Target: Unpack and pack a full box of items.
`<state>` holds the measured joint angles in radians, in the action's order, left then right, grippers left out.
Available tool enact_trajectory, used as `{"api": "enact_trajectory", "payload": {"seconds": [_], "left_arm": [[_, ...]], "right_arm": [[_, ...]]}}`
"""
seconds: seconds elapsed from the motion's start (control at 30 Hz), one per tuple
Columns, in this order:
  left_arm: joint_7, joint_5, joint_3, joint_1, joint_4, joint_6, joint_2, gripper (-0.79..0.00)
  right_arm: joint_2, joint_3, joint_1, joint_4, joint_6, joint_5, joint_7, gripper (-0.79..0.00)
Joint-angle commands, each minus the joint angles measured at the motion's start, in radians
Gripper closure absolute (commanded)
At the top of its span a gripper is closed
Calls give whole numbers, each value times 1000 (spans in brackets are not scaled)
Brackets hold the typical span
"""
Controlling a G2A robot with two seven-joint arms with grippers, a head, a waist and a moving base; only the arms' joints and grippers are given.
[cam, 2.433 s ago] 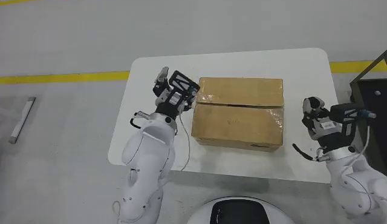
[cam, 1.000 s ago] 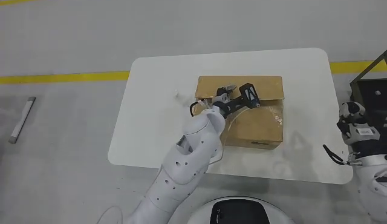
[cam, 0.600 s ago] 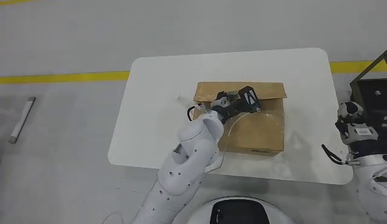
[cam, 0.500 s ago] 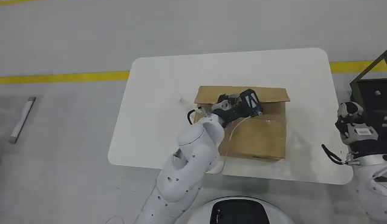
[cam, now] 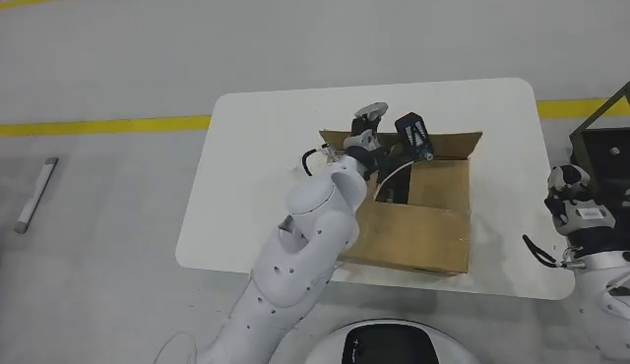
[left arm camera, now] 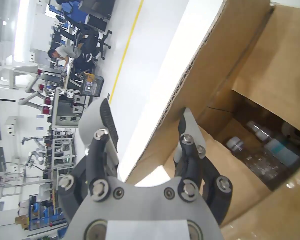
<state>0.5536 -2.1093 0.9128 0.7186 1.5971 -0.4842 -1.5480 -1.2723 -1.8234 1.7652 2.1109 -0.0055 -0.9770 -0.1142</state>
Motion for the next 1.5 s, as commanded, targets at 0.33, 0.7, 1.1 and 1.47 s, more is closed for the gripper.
{"api": "enact_trajectory", "payload": {"seconds": [0.33,0.7,1.1,1.47], "left_arm": [[-86,3,-86,-185,-370,98,-55,-785],[-67,12,-59,-155,-342,130,-62,-785],[-51,198,132,93,40,125,-29,-785],[-32,201,267,328,321,130,6,-785]], "right_arm": [[-2,-24,35,18,-9,8,3,0],[-5,-14,27,22,-29,82,-26,0],[2,-75,17,3,-317,649,-294,0],[24,-90,44,-25,-573,695,-469,-566]]}}
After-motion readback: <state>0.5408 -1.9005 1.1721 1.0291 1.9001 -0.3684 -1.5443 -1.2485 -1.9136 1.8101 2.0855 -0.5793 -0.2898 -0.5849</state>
